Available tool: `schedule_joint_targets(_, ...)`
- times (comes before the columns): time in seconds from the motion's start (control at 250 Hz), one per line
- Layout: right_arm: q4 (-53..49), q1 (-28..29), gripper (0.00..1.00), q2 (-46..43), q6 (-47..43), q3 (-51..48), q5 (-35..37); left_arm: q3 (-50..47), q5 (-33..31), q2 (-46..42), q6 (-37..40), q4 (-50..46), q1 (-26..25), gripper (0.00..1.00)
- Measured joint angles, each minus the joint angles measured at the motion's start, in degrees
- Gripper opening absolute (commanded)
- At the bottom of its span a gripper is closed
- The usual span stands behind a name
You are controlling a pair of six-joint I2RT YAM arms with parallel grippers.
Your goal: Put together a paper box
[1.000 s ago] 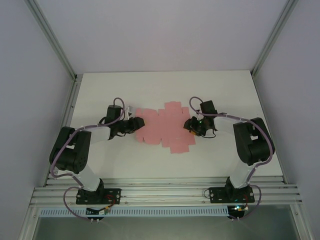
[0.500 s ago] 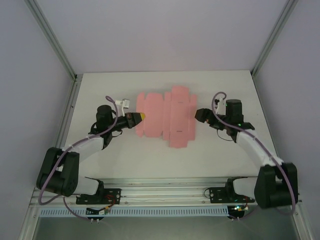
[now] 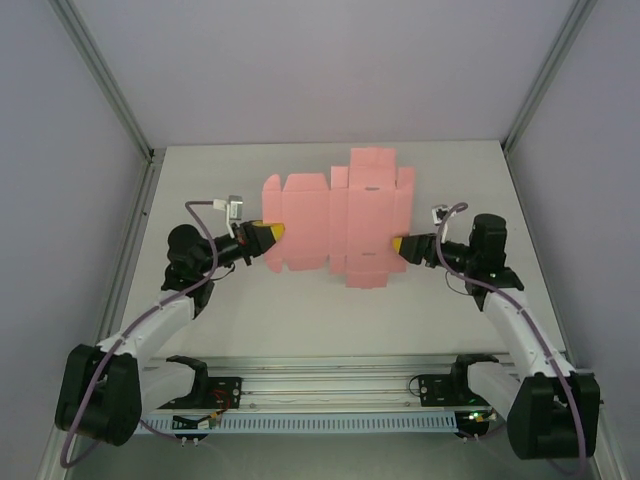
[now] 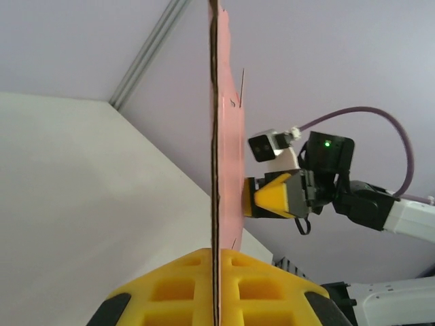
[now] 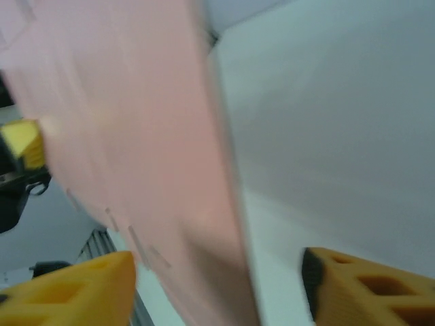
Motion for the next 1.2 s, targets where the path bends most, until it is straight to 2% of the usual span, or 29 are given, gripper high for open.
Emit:
schedule_joint_targets(0.056,1.2,0.0,0.39,-1.5,0.2,-0.4,-2.0,-0.3,-0.9,-1.3,0.6,-1.1,0.0,0.00)
schedule_joint_targets(0.256,5.3,0.0,0.33,-4.9,0.3,-0.9,-8.2,-1.6,-3.3,-3.7,1.7,-3.7,0.0,0.00)
schedule_joint_targets(0.435,3.7,0.0,0.04,-4.2,-1.8,0.3,-10.7,-3.1,-4.5,-4.3,1.6,-3.9,0.0,0.00)
schedule_joint_targets(0.475,3.1,0.0,0.00,-3.8,-2.5,1.0,-11.1,-3.3,-5.0,-4.3,1.6,-3.9,0.0,0.00)
schedule_joint_targets(0.511,2.6,0.0,0.00,-3.5,-2.8,1.5,-11.3,-3.5,-5.6,-4.3,1.6,-4.0,0.0,0.20)
schedule_joint_targets(0.551,1.8,0.0,0.00,-3.5,-3.1,2.1,-11.3,-3.5,-6.5,-4.5,1.8,-4.5,0.0,0.60)
schedule_joint_targets(0.567,1.4,0.0,0.00,-3.5,-3.5,2.3,-11.3,-3.5,-7.0,-4.6,1.8,-4.9,0.0,0.73)
schedule_joint_targets(0.603,0.2,0.0,0.00,-3.5,-4.4,3.0,-11.1,-3.5,-8.4,-5.0,1.9,-6.3,0.0,0.96)
schedule_joint_targets(0.615,-0.6,0.0,0.00,-3.5,-5.0,3.4,-10.8,-3.5,-9.1,-5.4,2.1,-7.3,0.0,0.99)
schedule_joint_targets(0.715,-7.8,0.0,0.00,-3.3,-10.9,7.5,-7.8,-3.0,-16.6,-8.4,3.8,-16.3,0.0,1.00)
schedule_joint_targets(0.831,-18.9,1.1,0.00,-0.6,-20.4,16.2,-1.6,0.7,-32.9,-12.7,4.7,-32.2,0.0,1.00)
schedule_joint_targets(0.934,-34.7,3.1,0.00,6.3,-35.3,29.5,3.0,7.7,-45.3,-13.7,6.2,-45.6,0.0,1.00)
schedule_joint_targets(1.042,-54.6,5.2,0.00,15.8,-51.4,46.7,5.0,14.5,-52.1,-13.1,7.3,-54.7,0.0,1.00)
schedule_joint_targets(1.134,-70.5,7.5,0.00,24.1,-63.3,61.3,6.3,17.4,-55.0,-12.0,7.5,-58.7,0.0,1.00)
schedule_joint_targets(1.198,-77.9,10.2,0.00,27.9,-69.0,67.2,8.7,18.0,-56.0,-10.8,7.5,-60.0,0.0,1.00)
